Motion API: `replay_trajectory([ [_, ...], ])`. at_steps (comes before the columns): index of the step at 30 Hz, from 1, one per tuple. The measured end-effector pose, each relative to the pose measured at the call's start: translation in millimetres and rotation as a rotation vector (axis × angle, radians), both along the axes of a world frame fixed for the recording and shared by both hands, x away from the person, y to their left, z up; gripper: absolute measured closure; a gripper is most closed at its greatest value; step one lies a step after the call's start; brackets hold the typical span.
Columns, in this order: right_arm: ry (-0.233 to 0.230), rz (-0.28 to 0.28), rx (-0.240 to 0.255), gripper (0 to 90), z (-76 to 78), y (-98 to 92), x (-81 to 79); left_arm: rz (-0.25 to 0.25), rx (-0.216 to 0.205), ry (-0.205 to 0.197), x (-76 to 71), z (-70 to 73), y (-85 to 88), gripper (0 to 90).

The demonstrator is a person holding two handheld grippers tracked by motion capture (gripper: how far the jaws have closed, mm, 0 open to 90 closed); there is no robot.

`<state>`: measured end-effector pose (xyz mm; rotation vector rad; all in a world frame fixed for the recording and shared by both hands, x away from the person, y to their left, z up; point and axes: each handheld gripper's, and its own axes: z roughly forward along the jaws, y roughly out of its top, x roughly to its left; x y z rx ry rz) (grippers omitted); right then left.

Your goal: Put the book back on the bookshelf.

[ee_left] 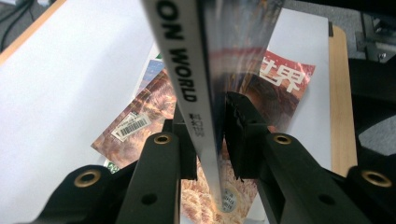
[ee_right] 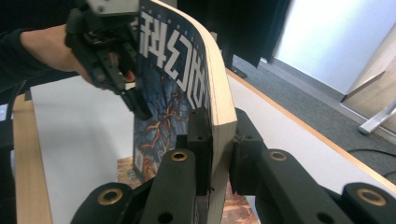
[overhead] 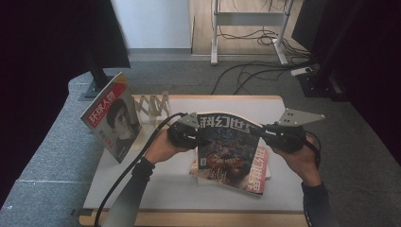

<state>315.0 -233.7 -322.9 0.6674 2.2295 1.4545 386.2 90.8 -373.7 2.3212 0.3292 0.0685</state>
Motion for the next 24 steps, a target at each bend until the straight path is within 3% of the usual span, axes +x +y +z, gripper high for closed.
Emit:
replay_trajectory([
  [4, -0.001, 0.007, -0.007, 79.7, 0.3, -0.5, -1.5, -0.014, -0.002, 0.008, 0.7, 0.6, -0.6, 75.7],
  [6, 0.002, 0.008, -0.007, 79.6, 0.4, -1.5, -1.4, -0.034, 0.002, 0.011, -0.1, 1.6, -0.9, 80.2],
  [10, 0.009, -0.007, -0.004, 77.5, -0.2, -5.6, -1.0, -0.065, 0.005, -0.007, -5.1, 2.5, -1.1, 82.3],
  [18, 0.015, -0.056, -0.032, 68.1, -5.1, -13.3, -2.6, -0.062, 0.001, -0.020, -10.3, 1.4, 1.8, 82.6],
  [24, 0.045, -0.106, -0.044, 59.7, -21.9, -26.2, -3.5, -0.029, 0.004, -0.034, -16.2, 1.2, 10.5, 82.6],
])
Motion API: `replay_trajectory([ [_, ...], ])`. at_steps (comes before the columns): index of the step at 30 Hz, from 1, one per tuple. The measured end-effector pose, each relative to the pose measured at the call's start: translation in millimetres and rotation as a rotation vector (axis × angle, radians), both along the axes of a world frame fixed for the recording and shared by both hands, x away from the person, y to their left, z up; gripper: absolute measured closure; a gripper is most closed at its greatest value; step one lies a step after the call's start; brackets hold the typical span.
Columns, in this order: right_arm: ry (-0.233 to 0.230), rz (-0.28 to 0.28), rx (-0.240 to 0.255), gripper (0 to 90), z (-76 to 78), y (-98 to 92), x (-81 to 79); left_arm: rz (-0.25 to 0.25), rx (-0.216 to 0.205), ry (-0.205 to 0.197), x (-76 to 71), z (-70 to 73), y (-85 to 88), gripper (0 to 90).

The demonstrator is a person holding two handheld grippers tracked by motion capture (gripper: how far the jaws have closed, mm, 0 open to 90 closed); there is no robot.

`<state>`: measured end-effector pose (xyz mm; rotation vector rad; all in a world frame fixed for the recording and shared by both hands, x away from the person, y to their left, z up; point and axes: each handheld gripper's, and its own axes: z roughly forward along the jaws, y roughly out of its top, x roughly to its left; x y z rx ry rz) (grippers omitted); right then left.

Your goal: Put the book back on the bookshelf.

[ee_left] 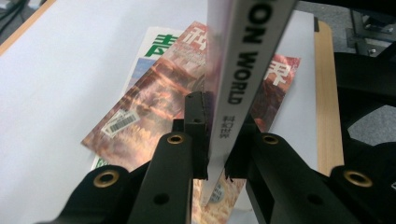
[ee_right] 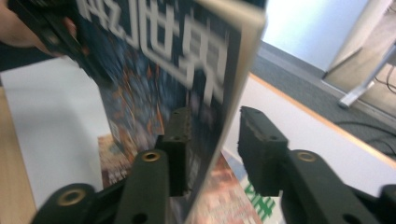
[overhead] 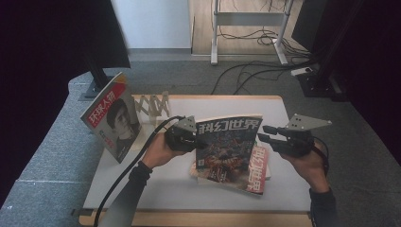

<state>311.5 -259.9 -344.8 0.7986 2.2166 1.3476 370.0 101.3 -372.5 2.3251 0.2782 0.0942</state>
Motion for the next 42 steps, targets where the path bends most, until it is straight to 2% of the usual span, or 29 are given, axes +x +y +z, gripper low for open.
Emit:
replay_trajectory([
  [2, 0.016, -0.020, -0.013, 55.8, -8.2, -4.1, -0.8, 0.024, -0.011, 0.008, -1.0, -0.5, 4.7, 82.6],
  [3, 0.032, -0.040, -0.033, 51.0, -18.1, -7.6, -1.4, 0.036, -0.017, 0.011, -1.1, -0.8, 7.5, 82.7],
  [5, 0.049, -0.071, -0.066, 46.8, -29.8, -10.7, -2.1, 0.058, -0.027, 0.009, -2.6, -1.4, 15.8, 82.7],
  [6, 0.049, -0.071, -0.066, 46.8, -29.8, -10.7, -2.1, 0.058, -0.027, 0.009, -2.6, -1.4, 15.8, 82.8],
  [11, 0.131, -0.152, -0.132, 34.5, -64.9, -20.2, -0.5, 0.084, -0.041, 0.017, -6.8, -1.4, 26.4, 82.9],
  [18, 0.242, -0.259, -0.180, 27.3, -112.6, -37.6, 0.1, 0.132, -0.060, 0.036, -10.0, -1.1, 45.7, 82.9],
  [19, 0.259, -0.290, -0.187, 26.6, -122.1, -42.1, -0.7, 0.147, -0.063, 0.033, -11.3, -0.7, 51.2, 83.0],
  [20, 0.259, -0.290, -0.187, 26.6, -122.1, -42.1, -0.7, 0.147, -0.063, 0.033, -11.3, -0.7, 51.2, 83.0],
  [24, 0.293, -0.338, -0.191, 24.8, -139.2, -52.1, -2.7, 0.190, -0.073, 0.032, -14.0, 0.7, 65.7, 83.1],
  [27, 0.317, -0.365, -0.170, 24.4, -151.5, -58.0, -4.0, 0.223, -0.085, 0.034, -17.2, 2.3, 77.5, 83.1],
  [30, 0.334, -0.370, -0.166, 24.4, -158.4, -59.2, -4.3, 0.249, -0.093, 0.031, -20.7, 4.4, 91.1, 83.1],
  [38, 0.349, -0.379, -0.163, 24.5, -165.5, -62.4, -3.3, 0.346, -0.125, 0.008, -33.1, 10.3, 131.6, 83.1],
  [42, 0.354, -0.390, -0.166, 24.5, -169.5, -64.9, -2.8, 0.414, -0.134, -0.012, -39.7, 10.9, 150.1, 83.2],
])
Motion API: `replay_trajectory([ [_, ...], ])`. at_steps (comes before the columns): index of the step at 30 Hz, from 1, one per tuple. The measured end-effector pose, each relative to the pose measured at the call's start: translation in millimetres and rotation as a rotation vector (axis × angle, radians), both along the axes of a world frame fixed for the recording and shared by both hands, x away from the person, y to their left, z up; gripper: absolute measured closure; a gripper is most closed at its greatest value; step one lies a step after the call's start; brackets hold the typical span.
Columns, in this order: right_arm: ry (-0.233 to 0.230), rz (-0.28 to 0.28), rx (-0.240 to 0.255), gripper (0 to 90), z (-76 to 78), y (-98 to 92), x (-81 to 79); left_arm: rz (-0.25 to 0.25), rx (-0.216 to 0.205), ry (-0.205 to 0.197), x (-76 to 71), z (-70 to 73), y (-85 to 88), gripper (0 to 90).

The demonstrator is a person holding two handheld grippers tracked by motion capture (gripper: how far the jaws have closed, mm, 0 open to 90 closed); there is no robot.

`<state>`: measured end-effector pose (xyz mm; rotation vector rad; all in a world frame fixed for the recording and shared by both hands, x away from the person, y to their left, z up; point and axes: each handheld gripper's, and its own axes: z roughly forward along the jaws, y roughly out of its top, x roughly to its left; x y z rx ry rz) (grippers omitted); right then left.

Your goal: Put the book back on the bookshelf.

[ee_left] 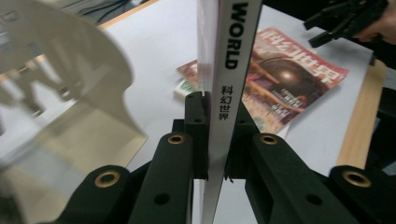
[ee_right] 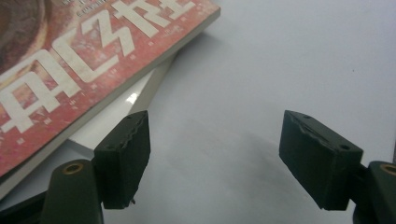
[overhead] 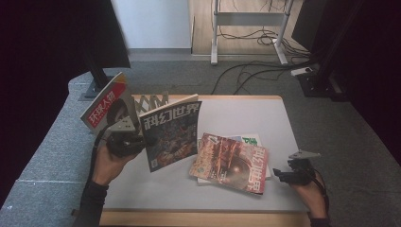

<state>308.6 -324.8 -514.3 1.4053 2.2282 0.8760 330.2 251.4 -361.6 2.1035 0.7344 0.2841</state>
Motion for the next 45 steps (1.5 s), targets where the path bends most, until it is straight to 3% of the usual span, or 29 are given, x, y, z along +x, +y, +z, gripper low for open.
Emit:
replay_trajectory([
  [6, 0.014, -0.018, 0.002, 24.4, -8.6, -2.3, -2.0, 0.095, 0.036, -0.021, -8.8, 0.3, 24.8, 83.1],
  [10, -0.004, -0.035, 0.027, 21.7, -11.5, -1.9, -5.6, 0.152, 0.039, -0.016, -15.8, -0.4, 44.7, 83.1],
  [15, -0.023, -0.036, 0.023, 15.3, -14.7, 1.7, -7.5, 0.195, 0.045, -0.016, -21.4, -0.5, 57.8, 83.1],
  [17, -0.034, -0.034, 0.008, 13.4, -16.4, 4.8, -8.6, 0.216, 0.039, -0.016, -23.6, -0.7, 64.4, 83.2],
  [27, -0.081, -0.052, 0.038, 12.2, -21.5, 4.0, -13.2, 0.310, 0.011, -0.006, -32.8, 0.9, 95.7, 83.2],
  [32, -0.085, -0.056, 0.040, 11.8, -22.1, 4.5, -13.7, 0.352, 0.009, -0.007, -26.8, 1.9, 95.8, 83.2],
  [41, -0.086, -0.056, 0.041, 11.8, -22.2, 4.4, -13.7, 0.400, 0.022, -0.025, -3.2, -2.9, 81.9, 83.1],
  [45, -0.086, -0.054, 0.042, 11.8, -22.3, 4.3, -13.7, 0.424, -0.005, -0.040, 8.4, -7.8, 75.3, 83.1],
])
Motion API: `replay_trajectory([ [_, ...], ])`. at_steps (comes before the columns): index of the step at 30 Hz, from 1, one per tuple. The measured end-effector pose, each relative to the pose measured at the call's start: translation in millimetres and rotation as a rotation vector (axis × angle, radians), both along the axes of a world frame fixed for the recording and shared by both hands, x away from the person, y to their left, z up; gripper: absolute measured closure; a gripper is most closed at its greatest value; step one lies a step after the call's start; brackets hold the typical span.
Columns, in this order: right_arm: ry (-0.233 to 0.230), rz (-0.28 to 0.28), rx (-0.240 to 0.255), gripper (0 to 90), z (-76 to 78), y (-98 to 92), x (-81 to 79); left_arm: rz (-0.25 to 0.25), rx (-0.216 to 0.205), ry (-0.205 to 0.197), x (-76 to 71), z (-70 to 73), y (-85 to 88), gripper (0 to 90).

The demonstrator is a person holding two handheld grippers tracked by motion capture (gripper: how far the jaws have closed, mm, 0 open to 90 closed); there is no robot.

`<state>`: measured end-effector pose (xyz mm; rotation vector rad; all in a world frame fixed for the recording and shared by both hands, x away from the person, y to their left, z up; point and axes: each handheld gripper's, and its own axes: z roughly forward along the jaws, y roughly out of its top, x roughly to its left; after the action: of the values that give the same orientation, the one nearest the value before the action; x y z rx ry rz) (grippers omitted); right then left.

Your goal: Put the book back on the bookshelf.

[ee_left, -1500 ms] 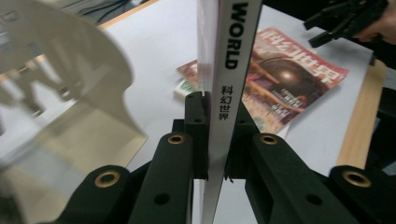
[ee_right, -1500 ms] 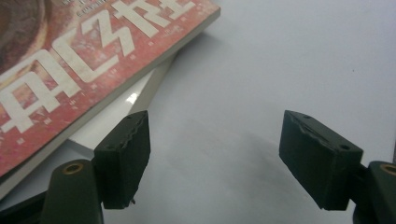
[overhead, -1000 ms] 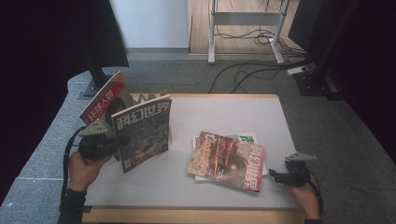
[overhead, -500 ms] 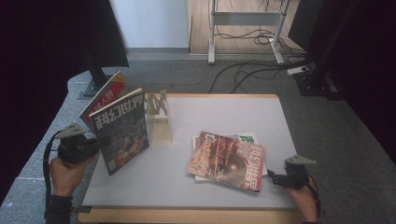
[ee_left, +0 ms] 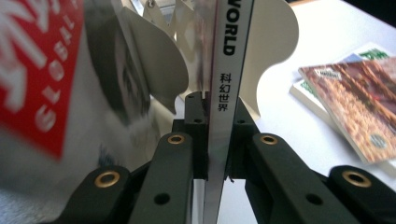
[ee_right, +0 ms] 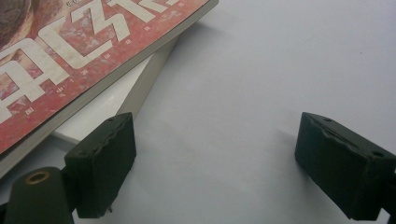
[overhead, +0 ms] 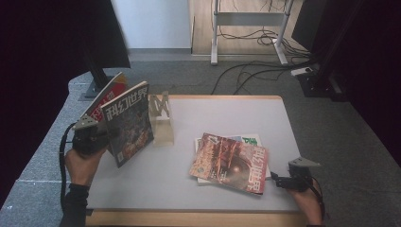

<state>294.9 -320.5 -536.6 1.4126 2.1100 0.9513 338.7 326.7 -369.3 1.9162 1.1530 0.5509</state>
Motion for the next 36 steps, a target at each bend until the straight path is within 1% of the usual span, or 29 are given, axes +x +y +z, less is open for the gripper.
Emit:
replay_trajectory([
  [2, -0.001, 0.002, 0.000, 11.8, -0.1, -0.2, 0.1, 0.014, -0.005, -0.012, 6.1, -3.3, -3.7, 83.1],
  [7, 0.000, 0.002, 0.001, 11.8, 0.0, -0.2, 0.0, 0.043, -0.036, -0.047, 19.6, -13.7, -11.9, 83.0],
  [8, 0.000, 0.002, 0.001, 11.8, 0.0, -0.2, 0.0, 0.047, -0.032, -0.055, 22.6, -17.1, -14.7, 83.0],
  [11, -0.001, 0.003, 0.002, 11.8, -0.1, -0.2, -0.1, 0.047, -0.024, -0.062, 22.7, -18.2, -15.9, 82.9],
  [13, -0.001, 0.003, 0.002, 11.8, -0.1, -0.3, -0.1, 0.029, -0.012, -0.047, 22.2, -18.9, -15.5, 82.7],
  [17, -0.001, 0.003, 0.000, 11.8, -0.1, -0.1, -0.1, 0.018, 0.034, -0.041, 16.9, -22.1, -14.9, 82.4],
  [18, -0.001, 0.003, 0.000, 11.8, -0.1, -0.1, -0.1, 0.002, 0.052, -0.029, 14.3, -24.3, -15.8, 82.2],
  [19, -0.001, 0.003, 0.000, 11.8, -0.1, -0.1, -0.1, 0.002, 0.052, -0.029, 14.3, -24.3, -15.8, 82.1],
  [20, 0.000, 0.003, 0.000, 11.8, -0.1, -0.1, -0.1, -0.006, 0.066, -0.007, 12.0, -25.8, -17.0, 82.0],
  [21, 0.000, 0.003, 0.000, 11.8, -0.1, -0.1, -0.1, -0.006, 0.066, -0.007, 12.0, -25.8, -17.0, 81.9],
  [22, 0.000, 0.003, 0.000, 11.8, 0.0, -0.1, -0.1, -0.007, 0.071, 0.005, 11.2, -25.9, -17.1, 81.9],
  [23, 0.000, 0.003, 0.000, 11.8, -0.1, -0.1, 0.0, -0.013, 0.083, 0.029, 10.1, -25.7, -17.3, 81.3],
  [24, 0.000, 0.003, 0.000, 11.8, -0.1, -0.1, 0.0, -0.013, 0.083, 0.029, 10.1, -25.7, -17.3, 81.2],
  [26, 0.000, 0.003, -0.001, 11.8, -0.1, -0.1, -0.1, -0.017, 0.090, 0.058, 9.8, -25.4, -17.2, 79.7],
  [27, 0.000, 0.003, -0.001, 11.7, 0.0, 0.0, 0.0, -0.017, 0.084, 0.075, 9.9, -25.1, -16.9, 79.0],
  [30, 0.000, 0.003, -0.001, 11.7, 0.0, -0.1, 0.0, -0.005, 0.071, 0.101, 10.8, -24.9, -16.2, 80.3],
  [33, 0.000, 0.003, 0.000, 11.7, 0.0, -0.1, 0.0, -0.006, 0.071, 0.097, 10.9, -24.9, -16.3, 82.5],
  [34, 0.000, 0.004, 0.000, 11.7, 0.0, -0.2, 0.1, -0.008, 0.060, 0.094, 11.4, -25.5, -16.3, 82.8],
  [35, 0.000, 0.004, 0.000, 11.7, 0.0, -0.2, 0.1, -0.003, 0.045, 0.082, 11.7, -26.3, -15.8, 82.8],
  [36, 0.000, 0.004, 0.000, 11.7, -0.1, -0.3, 0.1, 0.006, 0.003, 0.065, 13.1, -28.4, -14.3, 83.0],
])
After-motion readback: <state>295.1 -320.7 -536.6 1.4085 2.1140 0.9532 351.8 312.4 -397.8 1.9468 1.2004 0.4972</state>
